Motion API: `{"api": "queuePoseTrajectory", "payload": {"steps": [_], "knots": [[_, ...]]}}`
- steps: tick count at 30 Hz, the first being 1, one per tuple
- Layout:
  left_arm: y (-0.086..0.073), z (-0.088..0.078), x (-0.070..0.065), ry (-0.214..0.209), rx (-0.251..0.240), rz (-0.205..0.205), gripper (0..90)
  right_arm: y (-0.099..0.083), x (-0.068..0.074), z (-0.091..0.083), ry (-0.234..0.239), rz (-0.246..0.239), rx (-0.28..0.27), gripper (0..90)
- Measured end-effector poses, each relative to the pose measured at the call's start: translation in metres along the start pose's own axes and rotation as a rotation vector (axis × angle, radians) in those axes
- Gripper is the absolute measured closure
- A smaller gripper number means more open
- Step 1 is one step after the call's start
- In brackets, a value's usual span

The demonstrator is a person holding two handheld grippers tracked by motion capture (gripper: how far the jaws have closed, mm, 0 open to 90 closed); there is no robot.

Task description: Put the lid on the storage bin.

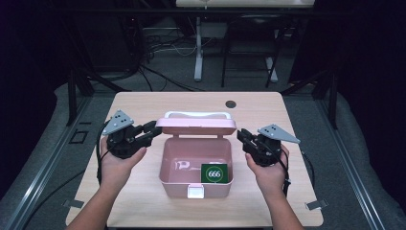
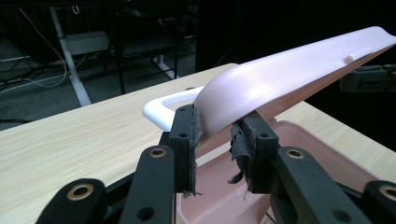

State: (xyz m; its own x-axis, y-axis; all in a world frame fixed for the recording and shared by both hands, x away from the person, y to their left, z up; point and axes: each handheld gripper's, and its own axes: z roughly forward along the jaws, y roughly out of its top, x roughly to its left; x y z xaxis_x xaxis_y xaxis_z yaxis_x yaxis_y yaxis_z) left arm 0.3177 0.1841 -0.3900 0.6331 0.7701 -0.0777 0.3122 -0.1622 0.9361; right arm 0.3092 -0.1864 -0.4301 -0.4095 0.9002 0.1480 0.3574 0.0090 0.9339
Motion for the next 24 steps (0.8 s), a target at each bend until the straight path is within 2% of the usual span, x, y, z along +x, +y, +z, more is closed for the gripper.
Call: {"api": "queuePoseTrajectory", "payload": {"steps": [8,14,21,24], "knots": [[-0.001,-0.004,-0.002,-0.006,-0.002,0.007,68.7,0.001,-0.004,-0.001,-0.005,0.006,-0.003,73.0],[-0.003,-0.006,-0.004,-0.011,-0.003,0.011,68.1,0.002,-0.009,0.001,-0.01,0.009,0.013,66.1],[-0.006,-0.008,-0.005,-0.016,0.004,0.012,67.9,0.001,-0.013,0.004,-0.033,-0.005,0.031,62.7],[-0.007,-0.009,-0.005,-0.017,0.009,0.013,67.8,0.0,-0.017,0.006,-0.035,-0.008,0.048,58.0]]}}
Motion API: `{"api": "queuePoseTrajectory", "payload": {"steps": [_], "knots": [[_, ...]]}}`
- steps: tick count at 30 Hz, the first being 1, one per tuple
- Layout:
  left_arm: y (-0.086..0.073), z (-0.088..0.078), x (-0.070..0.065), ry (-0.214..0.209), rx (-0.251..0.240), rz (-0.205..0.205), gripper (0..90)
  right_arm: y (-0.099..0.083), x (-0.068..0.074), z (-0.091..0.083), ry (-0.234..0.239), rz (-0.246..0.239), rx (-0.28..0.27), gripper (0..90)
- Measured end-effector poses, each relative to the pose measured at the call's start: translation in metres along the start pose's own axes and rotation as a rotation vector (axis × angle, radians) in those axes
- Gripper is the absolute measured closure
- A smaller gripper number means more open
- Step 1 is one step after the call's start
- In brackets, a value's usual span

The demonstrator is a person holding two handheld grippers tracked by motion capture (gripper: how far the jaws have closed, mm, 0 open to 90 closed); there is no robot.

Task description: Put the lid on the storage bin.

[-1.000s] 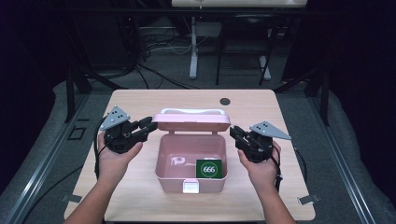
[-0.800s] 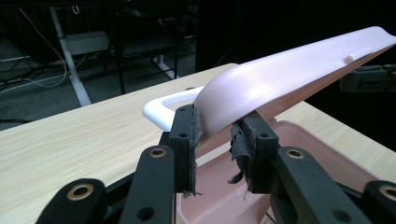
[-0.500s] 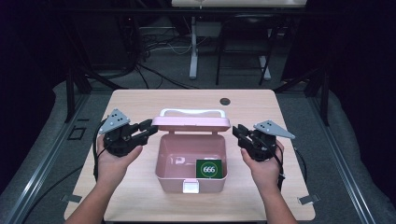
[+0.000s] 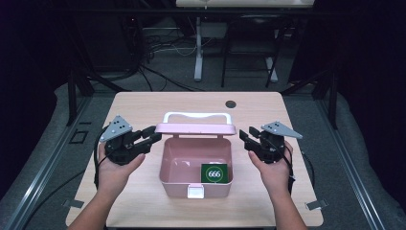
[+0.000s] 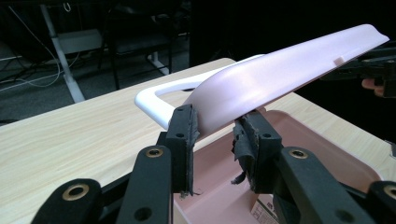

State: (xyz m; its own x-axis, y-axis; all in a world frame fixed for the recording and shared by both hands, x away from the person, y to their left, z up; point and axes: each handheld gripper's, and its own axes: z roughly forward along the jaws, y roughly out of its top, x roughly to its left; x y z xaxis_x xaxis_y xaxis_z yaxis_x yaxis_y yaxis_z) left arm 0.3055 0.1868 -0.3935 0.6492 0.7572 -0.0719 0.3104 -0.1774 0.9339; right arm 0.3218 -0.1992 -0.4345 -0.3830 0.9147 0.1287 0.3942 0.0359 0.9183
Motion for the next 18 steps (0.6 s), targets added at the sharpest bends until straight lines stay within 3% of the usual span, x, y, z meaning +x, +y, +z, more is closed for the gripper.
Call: {"api": "queuePoseTrajectory", "payload": {"steps": [13,18], "knots": [[-0.0054,-0.0025,-0.0015,-0.011,0.004,0.002,67.3,-0.0017,-0.0066,0.0053,-0.029,-0.058,-0.004,46.6],[-0.008,-0.0038,-0.0025,-0.016,0.005,0.0,67.1,-0.0019,-0.0095,0.0061,-0.031,-0.041,0.008,42.2]]}}
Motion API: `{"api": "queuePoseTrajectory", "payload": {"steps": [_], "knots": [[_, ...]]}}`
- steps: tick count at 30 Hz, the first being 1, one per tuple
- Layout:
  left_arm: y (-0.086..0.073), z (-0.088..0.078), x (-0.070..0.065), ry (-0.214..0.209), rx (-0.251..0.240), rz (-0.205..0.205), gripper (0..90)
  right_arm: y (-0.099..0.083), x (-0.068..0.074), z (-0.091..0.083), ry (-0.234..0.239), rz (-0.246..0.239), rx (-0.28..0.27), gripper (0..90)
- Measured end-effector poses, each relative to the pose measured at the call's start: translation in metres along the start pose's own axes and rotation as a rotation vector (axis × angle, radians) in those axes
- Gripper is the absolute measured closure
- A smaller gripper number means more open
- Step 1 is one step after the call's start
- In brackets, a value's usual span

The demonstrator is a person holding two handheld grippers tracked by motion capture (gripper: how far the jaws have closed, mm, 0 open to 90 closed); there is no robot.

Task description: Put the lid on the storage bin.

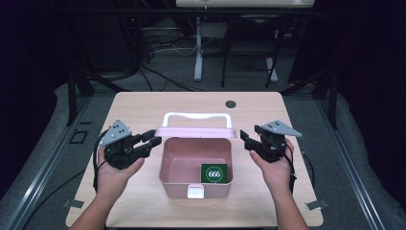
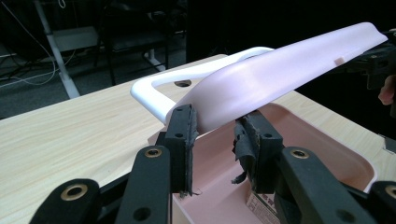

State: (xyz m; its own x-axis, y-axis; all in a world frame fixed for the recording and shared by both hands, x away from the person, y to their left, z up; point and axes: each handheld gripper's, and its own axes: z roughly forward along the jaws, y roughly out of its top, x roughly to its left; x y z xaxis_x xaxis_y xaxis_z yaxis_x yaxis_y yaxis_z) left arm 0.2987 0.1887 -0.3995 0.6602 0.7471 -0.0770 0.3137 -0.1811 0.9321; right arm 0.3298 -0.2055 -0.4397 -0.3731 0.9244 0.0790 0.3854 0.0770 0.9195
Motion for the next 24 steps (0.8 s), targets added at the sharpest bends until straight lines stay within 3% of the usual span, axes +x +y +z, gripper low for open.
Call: {"api": "queuePoseTrajectory", "payload": {"steps": [8,24], "knots": [[-0.005,-0.002,-0.002,-0.007,0.003,0.0,66.8,-0.001,-0.005,0.001,-0.001,0.028,0.014,35.3],[-0.015,-0.009,-0.005,-0.022,0.009,0.0,65.7,-0.002,-0.006,0.005,-0.007,0.007,0.048,24.2]]}}
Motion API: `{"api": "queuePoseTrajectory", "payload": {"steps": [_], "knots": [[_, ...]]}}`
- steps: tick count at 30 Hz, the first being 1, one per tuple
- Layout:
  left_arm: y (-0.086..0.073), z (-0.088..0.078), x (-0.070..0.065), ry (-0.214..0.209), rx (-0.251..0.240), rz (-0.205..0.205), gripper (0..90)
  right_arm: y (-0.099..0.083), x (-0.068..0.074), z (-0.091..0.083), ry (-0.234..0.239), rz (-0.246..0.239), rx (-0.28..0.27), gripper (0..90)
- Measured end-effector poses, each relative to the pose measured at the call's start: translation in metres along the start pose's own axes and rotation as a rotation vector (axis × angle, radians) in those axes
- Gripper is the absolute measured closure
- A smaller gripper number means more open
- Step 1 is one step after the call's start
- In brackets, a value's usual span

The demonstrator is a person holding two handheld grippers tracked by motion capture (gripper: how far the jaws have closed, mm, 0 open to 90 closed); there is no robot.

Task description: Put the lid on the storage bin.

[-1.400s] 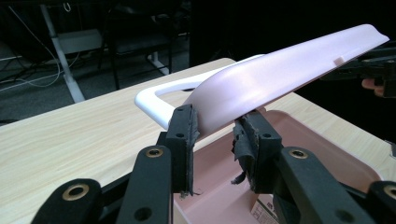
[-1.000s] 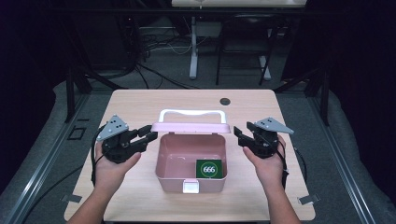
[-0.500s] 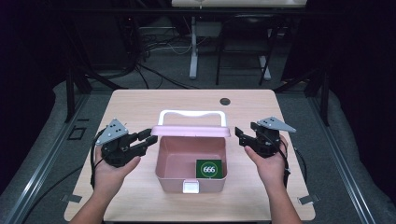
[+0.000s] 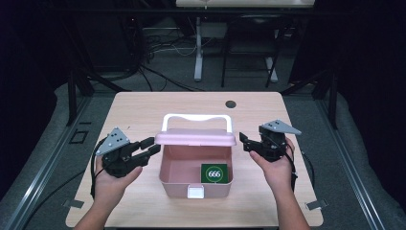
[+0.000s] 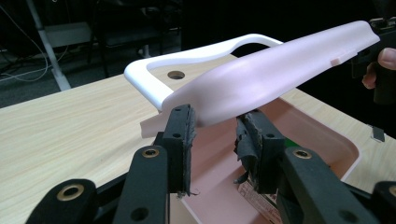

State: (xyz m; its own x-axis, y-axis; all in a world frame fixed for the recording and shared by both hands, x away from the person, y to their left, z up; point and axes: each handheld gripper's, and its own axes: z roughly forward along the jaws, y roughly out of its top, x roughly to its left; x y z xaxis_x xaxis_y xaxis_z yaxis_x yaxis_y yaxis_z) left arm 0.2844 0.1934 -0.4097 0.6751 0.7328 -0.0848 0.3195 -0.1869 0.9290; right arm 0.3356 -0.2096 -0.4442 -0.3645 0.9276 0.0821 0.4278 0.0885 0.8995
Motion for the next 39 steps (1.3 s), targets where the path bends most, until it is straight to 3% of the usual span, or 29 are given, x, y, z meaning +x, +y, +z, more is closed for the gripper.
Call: {"api": "queuePoseTrajectory", "payload": {"steps": [39], "knots": [[-0.025,-0.015,-0.008,-0.019,0.0,-0.017,65.9,-0.001,-0.003,0.0,-0.004,0.006,0.011,24.5]]}}
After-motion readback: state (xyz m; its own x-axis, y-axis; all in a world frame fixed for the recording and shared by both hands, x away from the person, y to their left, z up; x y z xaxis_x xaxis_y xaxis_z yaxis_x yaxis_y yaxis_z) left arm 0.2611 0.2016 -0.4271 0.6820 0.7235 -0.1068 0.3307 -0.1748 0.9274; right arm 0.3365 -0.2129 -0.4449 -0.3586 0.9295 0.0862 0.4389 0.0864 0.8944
